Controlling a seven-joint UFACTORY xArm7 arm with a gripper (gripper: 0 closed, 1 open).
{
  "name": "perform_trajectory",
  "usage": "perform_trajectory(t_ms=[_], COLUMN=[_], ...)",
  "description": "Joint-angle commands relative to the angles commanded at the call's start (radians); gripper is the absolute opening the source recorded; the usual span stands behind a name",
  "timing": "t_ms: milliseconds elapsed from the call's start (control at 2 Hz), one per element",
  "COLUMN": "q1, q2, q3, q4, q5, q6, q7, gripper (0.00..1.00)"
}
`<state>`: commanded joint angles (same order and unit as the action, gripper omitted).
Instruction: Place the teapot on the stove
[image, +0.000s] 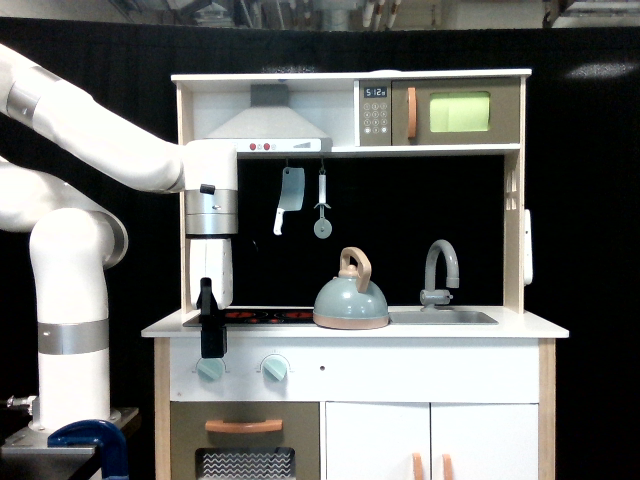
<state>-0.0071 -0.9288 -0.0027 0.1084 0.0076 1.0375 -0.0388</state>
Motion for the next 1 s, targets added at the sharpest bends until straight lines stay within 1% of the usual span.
perform_trajectory(t_ms=[500, 1000], q1=[-0.045, -0.051], q2=[-0.073, 0.006], q3=[-0.024, -0.188], q4=[-0.009, 0.065], q5=[-0.029, -0.095], q6=[-0.007, -0.142], q7=[-0.018, -0.286], gripper=[1.00, 1.00])
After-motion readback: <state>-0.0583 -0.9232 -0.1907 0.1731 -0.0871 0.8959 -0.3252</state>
